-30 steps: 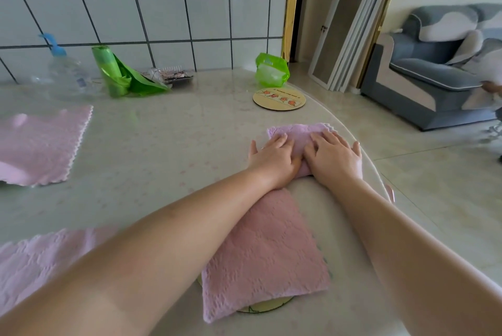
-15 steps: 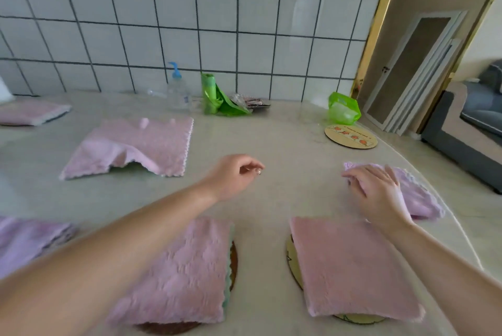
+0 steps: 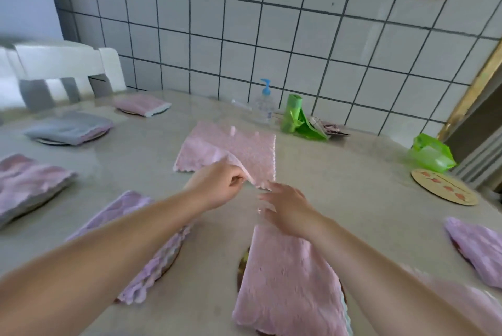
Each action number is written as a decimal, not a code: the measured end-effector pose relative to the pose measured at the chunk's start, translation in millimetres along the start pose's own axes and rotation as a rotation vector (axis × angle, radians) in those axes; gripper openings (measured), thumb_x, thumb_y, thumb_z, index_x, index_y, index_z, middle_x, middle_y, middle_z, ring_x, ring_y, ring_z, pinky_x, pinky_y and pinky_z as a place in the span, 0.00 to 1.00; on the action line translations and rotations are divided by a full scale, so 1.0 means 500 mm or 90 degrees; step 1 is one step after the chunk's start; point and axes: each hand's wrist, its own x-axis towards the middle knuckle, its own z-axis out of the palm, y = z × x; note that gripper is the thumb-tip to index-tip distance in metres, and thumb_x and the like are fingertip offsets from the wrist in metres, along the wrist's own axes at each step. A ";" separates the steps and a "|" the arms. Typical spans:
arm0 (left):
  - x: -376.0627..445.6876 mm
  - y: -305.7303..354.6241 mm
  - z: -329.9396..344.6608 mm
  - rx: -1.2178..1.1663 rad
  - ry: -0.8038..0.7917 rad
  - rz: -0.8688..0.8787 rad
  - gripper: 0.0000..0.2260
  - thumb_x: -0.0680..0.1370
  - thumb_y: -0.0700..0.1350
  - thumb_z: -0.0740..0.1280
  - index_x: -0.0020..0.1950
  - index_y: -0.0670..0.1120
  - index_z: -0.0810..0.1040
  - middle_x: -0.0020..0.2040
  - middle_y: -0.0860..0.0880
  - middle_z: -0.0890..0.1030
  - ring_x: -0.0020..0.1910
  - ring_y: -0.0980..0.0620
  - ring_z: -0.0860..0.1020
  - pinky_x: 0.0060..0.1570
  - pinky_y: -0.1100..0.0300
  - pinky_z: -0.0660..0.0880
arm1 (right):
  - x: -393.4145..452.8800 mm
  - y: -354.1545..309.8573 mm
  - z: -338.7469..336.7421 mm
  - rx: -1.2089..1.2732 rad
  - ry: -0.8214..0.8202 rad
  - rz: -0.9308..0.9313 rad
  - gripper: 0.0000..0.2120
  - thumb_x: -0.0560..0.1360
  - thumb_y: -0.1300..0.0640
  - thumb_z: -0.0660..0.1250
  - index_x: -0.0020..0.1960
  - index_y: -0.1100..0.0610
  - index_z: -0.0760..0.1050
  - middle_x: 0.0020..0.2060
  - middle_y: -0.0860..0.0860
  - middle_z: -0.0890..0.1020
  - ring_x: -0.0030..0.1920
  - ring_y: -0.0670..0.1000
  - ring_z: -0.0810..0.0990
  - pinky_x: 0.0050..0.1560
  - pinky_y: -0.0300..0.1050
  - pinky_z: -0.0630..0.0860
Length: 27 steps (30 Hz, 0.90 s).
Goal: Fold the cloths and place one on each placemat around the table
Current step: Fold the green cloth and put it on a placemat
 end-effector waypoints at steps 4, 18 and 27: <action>-0.011 -0.090 -0.010 0.211 -0.119 0.014 0.13 0.76 0.51 0.59 0.57 0.54 0.78 0.71 0.47 0.63 0.72 0.46 0.57 0.65 0.49 0.64 | 0.047 -0.042 0.012 0.027 -0.047 0.049 0.22 0.73 0.41 0.46 0.57 0.46 0.73 0.72 0.52 0.61 0.73 0.53 0.58 0.71 0.55 0.56; 0.046 -0.175 -0.048 0.068 -0.078 -0.138 0.23 0.76 0.52 0.62 0.71 0.50 0.66 0.70 0.50 0.67 0.65 0.46 0.71 0.66 0.51 0.64 | 0.086 -0.031 -0.081 0.031 0.135 0.099 0.23 0.76 0.49 0.64 0.69 0.53 0.68 0.68 0.48 0.70 0.66 0.49 0.70 0.69 0.47 0.61; 0.109 -0.117 -0.255 -0.075 0.162 -0.006 0.12 0.75 0.35 0.63 0.52 0.47 0.81 0.52 0.50 0.79 0.50 0.52 0.77 0.55 0.61 0.70 | 0.040 -0.032 -0.315 0.137 0.447 0.046 0.13 0.75 0.60 0.65 0.58 0.50 0.76 0.53 0.45 0.78 0.39 0.44 0.74 0.43 0.40 0.68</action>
